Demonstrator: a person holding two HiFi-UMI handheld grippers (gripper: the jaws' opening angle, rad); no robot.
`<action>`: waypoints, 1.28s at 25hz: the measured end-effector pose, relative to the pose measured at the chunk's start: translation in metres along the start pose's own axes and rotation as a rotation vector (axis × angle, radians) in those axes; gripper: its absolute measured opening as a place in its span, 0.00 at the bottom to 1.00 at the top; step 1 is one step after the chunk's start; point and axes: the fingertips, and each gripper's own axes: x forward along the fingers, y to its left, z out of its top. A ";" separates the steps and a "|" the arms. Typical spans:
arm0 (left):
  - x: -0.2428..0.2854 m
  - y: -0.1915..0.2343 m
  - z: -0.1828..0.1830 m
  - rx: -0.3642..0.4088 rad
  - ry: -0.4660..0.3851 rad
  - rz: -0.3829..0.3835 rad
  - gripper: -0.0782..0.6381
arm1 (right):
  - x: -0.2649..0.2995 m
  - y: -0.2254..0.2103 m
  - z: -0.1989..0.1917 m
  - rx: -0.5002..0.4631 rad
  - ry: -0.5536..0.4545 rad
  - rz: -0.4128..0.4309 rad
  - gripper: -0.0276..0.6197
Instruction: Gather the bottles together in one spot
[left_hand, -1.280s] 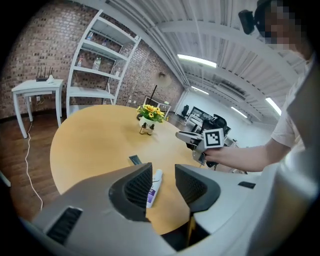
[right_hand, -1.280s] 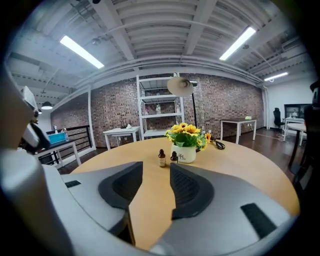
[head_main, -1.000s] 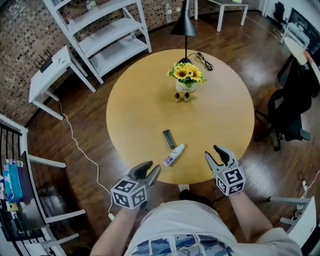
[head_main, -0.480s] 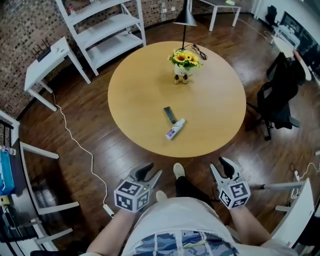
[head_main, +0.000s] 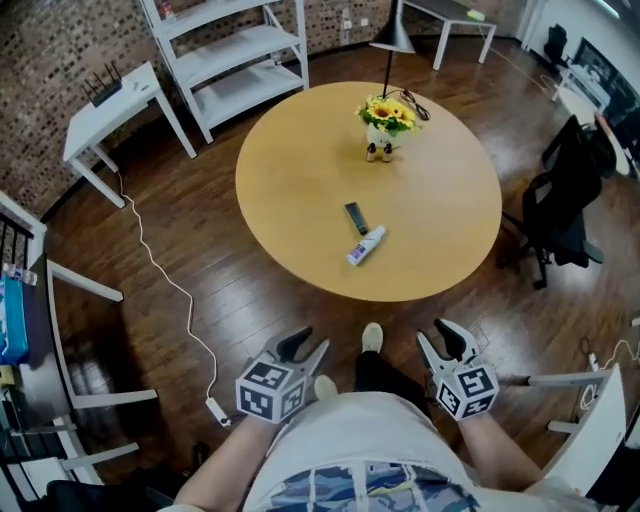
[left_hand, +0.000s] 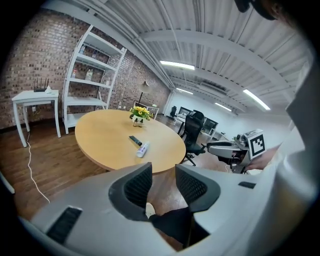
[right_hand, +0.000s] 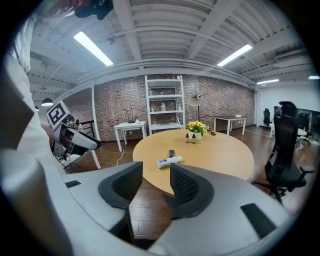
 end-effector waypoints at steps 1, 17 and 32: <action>0.000 0.002 -0.002 -0.006 0.002 0.003 0.32 | 0.004 0.002 0.002 -0.002 0.000 0.010 0.35; 0.135 0.059 0.069 -0.127 0.077 0.075 0.33 | 0.076 -0.085 0.039 -0.067 0.041 0.106 0.35; 0.354 0.156 0.105 -0.155 0.360 0.283 0.37 | 0.111 -0.229 0.049 -0.019 0.087 0.111 0.35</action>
